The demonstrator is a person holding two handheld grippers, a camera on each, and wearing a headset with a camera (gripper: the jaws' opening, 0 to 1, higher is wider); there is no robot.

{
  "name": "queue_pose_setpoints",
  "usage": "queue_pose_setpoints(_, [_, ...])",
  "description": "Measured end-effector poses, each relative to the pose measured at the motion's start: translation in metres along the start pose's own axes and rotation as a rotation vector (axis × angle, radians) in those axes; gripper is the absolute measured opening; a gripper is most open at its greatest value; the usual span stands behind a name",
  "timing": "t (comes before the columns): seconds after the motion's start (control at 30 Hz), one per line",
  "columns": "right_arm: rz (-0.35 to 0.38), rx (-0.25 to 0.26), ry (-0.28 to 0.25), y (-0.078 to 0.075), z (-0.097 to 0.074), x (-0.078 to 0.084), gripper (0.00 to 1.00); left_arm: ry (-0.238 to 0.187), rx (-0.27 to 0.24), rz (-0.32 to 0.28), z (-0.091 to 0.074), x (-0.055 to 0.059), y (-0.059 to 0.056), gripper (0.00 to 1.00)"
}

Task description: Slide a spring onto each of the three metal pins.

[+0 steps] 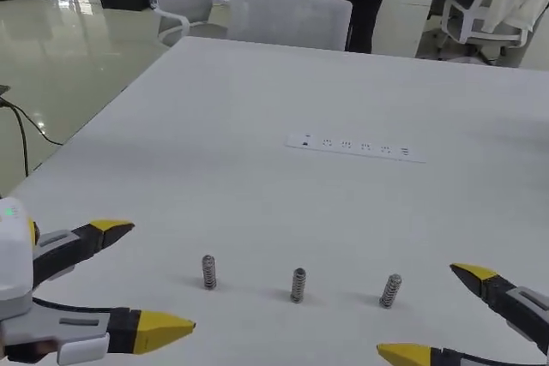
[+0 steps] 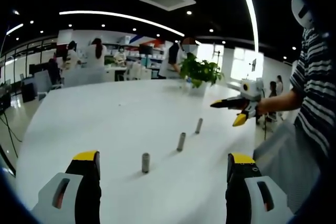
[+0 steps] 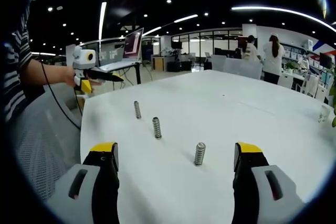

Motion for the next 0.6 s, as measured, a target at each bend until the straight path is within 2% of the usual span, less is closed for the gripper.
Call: queue_pose_setpoints(0.6, [-0.002,0.016,0.003,-0.0028,-0.0064,0.001,0.91,0.005,0.012,0.012,0.0084,-0.0013,-0.0002,0.98])
Point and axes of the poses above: the centre of the closed fingertips' face, and the gripper's own axes: z roughly forward along the fingers, y roughly to its left, x roughly out of its underside, the point moved 5 cm from there along -z, roughly backward along the fingers
